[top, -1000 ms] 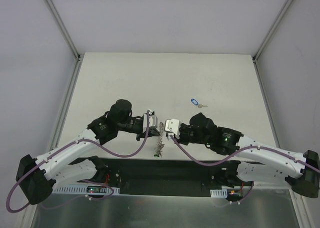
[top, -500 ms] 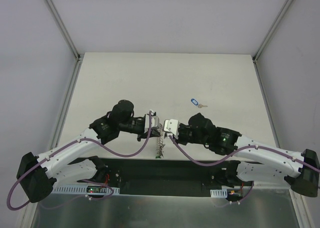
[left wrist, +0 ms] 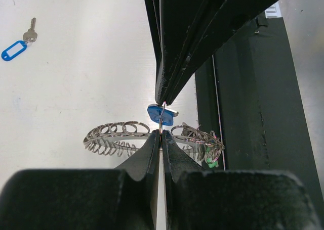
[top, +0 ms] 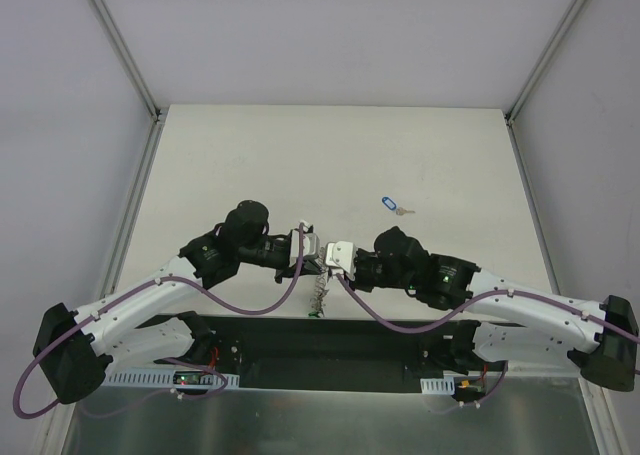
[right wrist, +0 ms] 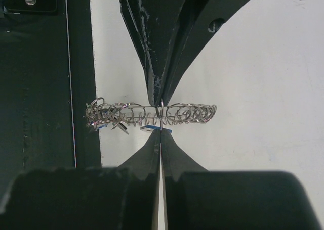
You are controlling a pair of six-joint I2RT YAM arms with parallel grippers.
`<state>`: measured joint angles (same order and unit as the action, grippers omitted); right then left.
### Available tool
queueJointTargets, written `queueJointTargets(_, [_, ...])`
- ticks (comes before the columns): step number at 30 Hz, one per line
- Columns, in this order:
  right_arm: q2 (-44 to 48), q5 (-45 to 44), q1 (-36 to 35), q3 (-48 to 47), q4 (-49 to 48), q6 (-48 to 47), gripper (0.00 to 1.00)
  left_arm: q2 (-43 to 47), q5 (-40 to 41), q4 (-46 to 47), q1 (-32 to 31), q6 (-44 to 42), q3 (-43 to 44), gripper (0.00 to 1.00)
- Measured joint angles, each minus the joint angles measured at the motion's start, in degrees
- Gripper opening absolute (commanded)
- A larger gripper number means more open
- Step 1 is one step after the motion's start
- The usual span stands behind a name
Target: Put the keys on the keyring
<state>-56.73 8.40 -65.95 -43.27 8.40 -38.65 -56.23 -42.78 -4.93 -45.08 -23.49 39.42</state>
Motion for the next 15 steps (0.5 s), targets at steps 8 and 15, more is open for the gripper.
queueJointTargets(8, [-0.02, 0.24, -0.20, 0.00, 0.00, 0.00, 0.01, 0.00, 0.00, 0.37, 0.00, 0.00, -0.07, 0.00])
queueJointTargets(15, [-0.02, 0.66, -0.26, 0.00, 0.00, 0.02, 0.01, 0.04, 0.00, 1.27, -0.68, -0.02, -0.66, 0.00])
